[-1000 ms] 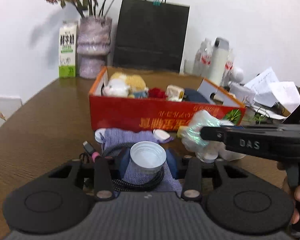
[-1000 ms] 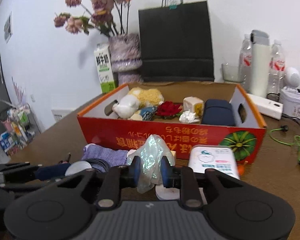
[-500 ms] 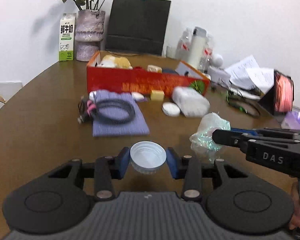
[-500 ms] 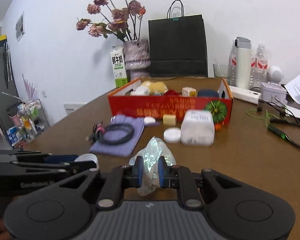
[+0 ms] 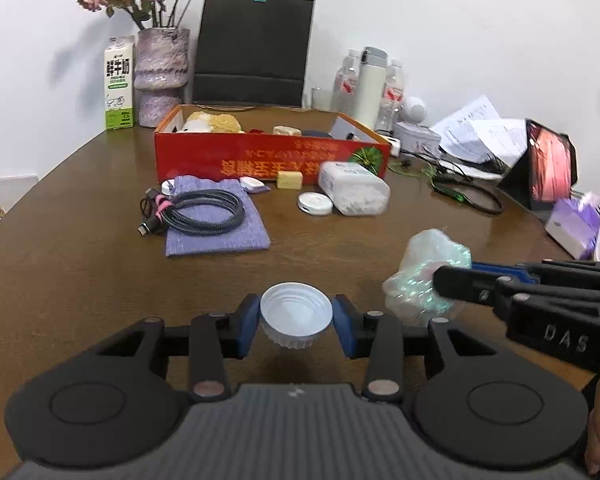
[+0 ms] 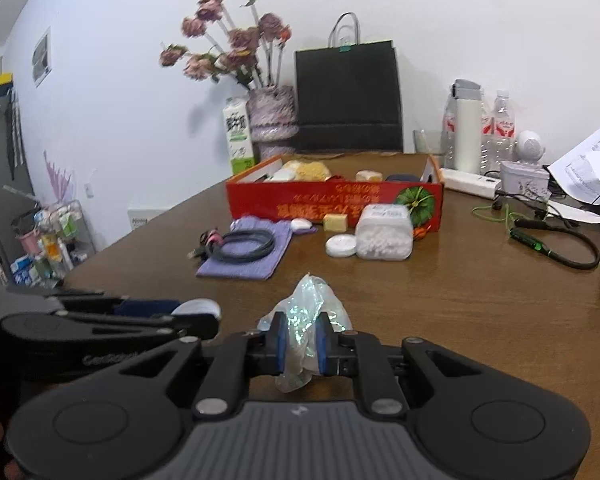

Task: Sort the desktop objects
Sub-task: 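Carry bottle cap and plastic bag into the box and open both tools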

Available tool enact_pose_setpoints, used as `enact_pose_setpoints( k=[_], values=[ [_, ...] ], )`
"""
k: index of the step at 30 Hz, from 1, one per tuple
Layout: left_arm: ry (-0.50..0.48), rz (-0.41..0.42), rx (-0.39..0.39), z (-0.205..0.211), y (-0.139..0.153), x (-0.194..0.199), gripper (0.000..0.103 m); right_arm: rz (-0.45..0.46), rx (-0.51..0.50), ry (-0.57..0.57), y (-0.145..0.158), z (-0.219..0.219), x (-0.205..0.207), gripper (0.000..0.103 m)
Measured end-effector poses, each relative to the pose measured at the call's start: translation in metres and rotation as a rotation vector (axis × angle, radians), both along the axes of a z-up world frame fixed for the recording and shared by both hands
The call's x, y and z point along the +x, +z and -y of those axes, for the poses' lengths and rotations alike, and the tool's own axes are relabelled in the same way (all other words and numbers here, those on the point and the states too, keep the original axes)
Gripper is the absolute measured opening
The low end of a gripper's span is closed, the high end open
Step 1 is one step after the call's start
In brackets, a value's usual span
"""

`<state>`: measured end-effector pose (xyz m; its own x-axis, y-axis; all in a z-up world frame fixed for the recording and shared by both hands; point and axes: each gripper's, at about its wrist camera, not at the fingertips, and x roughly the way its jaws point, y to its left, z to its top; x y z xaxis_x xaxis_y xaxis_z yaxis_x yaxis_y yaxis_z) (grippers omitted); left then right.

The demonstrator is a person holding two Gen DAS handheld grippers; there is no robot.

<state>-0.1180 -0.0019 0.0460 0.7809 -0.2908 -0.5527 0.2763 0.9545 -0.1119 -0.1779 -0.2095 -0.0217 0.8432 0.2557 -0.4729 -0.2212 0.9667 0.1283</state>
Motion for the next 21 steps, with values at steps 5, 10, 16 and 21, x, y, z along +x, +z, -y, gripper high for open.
enact_pose_setpoints(
  k=[5,10,16,21],
  values=[
    [-0.022,0.015,-0.104,-0.011,0.036,0.053,0.041,0.063,0.028,-0.009,0.034,0.016,0.049,0.014],
    [-0.03,0.045,-0.103,-0.009,0.072,0.141,0.041,0.137,0.034,-0.01,0.076,0.022,0.12,0.014],
    [-0.078,-0.098,-0.041,0.012,0.067,0.272,0.041,-0.025,0.045,-0.022,0.08,0.019,0.268,0.014],
    [-0.087,-0.25,0.083,0.04,0.034,0.344,0.041,-0.276,-0.062,-0.034,0.036,0.005,0.369,0.013]
  ],
)
